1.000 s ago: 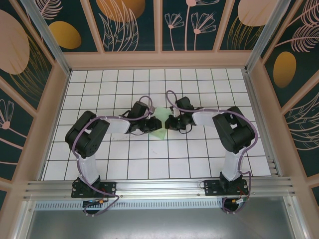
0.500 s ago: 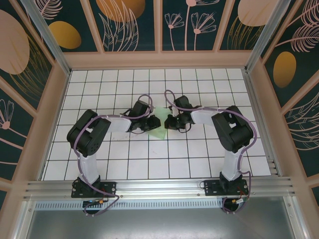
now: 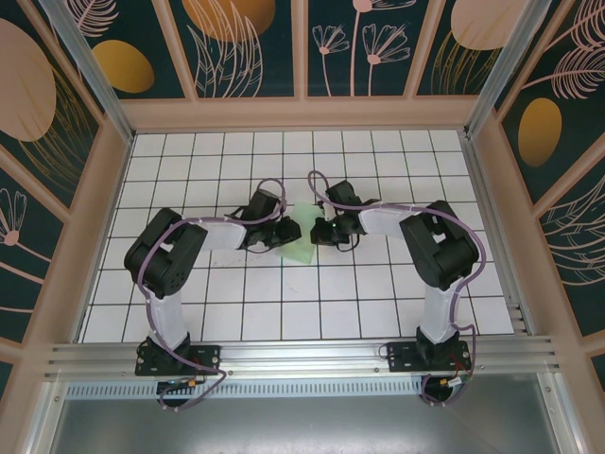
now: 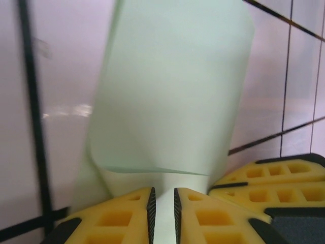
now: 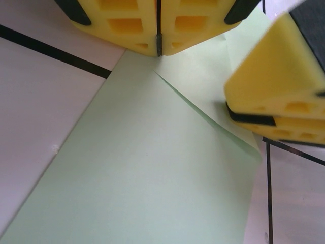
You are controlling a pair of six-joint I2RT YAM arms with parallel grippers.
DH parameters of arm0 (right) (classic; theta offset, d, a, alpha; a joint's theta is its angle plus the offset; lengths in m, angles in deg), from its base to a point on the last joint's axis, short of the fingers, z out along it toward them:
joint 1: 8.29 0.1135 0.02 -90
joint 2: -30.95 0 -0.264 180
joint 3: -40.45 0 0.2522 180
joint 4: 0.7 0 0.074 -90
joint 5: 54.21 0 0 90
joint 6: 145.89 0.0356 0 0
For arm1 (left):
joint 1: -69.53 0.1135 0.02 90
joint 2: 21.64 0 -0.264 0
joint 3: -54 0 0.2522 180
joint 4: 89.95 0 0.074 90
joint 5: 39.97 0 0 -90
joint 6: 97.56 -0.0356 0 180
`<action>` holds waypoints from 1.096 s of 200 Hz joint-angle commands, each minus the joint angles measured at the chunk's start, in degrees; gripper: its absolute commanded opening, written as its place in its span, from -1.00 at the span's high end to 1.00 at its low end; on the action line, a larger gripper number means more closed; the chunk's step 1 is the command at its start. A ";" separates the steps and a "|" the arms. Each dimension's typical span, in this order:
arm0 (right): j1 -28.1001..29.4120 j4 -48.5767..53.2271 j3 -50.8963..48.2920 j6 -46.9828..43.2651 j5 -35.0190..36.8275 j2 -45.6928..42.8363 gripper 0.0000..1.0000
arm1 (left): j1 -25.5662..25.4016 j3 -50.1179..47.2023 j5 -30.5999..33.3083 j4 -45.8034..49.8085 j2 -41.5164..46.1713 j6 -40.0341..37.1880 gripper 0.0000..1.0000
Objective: Fold a paper plane with a square sheet of paper (pick it up from the middle)
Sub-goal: Fold the triangle a second time at the center of the table.
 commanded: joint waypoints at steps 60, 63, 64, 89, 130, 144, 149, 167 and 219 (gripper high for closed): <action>0.25 5.30 -2.49 -1.34 11.88 6.18 0.83 | 2.25 -1.54 1.91 0.00 4.95 -1.99 0.51; 0.25 5.30 -2.40 -1.28 11.88 6.16 0.83 | 2.24 -1.77 1.44 -0.50 5.53 -2.16 0.51; 0.25 5.32 -2.38 -1.28 11.88 6.14 0.83 | 2.28 -1.81 1.27 -0.60 5.76 -2.19 0.50; 0.44 5.28 -2.37 -1.10 11.72 6.13 0.83 | 1.34 -2.95 0.82 -1.77 10.34 -3.40 0.46; 0.67 5.28 -2.52 -0.92 11.57 6.53 0.83 | -0.78 -2.19 -1.89 -3.01 6.67 -2.32 0.49; 0.65 5.34 -2.67 -0.92 11.71 6.59 0.83 | -1.00 -1.05 -2.03 -2.51 4.60 -2.36 0.50; 0.61 5.35 -2.64 -0.92 11.69 6.65 0.83 | -1.01 -0.74 -1.99 -2.25 4.02 -2.36 0.50; 0.71 5.44 -2.79 -1.08 11.71 6.75 0.83 | -1.01 0.57 -1.02 -0.99 2.51 -2.80 0.50; 0.83 5.89 -2.80 -1.67 12.32 7.64 0.83 | -0.66 3.18 5.57 3.04 -0.83 -1.99 0.52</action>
